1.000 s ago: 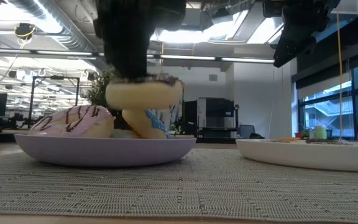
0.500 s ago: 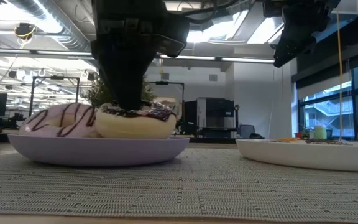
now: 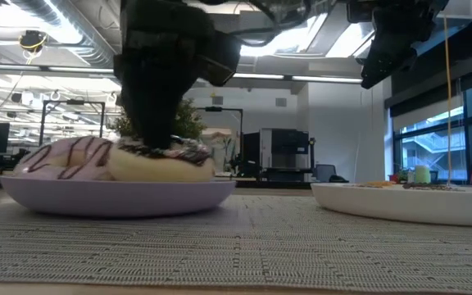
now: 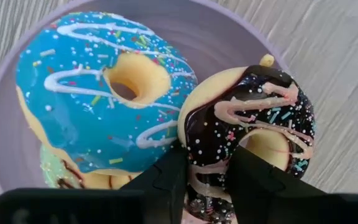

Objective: Pick & Place donuts
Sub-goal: Put the large black donut on the purple plate

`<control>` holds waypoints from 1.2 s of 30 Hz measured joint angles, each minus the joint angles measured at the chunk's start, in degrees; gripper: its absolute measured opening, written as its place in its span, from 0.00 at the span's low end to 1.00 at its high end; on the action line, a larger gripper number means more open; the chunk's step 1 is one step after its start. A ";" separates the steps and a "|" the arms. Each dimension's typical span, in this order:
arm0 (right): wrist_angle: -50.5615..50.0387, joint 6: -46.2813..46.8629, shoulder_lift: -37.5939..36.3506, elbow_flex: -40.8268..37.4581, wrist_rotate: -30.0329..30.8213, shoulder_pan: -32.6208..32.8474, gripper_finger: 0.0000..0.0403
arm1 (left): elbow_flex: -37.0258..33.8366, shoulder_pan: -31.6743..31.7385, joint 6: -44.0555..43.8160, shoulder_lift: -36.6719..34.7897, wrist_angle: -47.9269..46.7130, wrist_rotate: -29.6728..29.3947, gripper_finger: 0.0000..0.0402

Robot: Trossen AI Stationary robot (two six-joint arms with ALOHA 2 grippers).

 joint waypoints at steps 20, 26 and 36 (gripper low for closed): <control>-0.15 -0.02 0.00 0.00 -0.01 -0.01 0.32 | 5.84 1.26 0.19 -0.06 -8.93 0.29 0.28; 1.23 0.01 0.00 0.01 -1.57 0.33 0.32 | 6.62 1.98 0.69 -0.06 -10.87 -0.34 0.30; 30.93 -9.29 11.05 0.08 -2.54 6.42 0.32 | 6.62 1.96 0.43 -0.04 -13.12 -2.45 0.29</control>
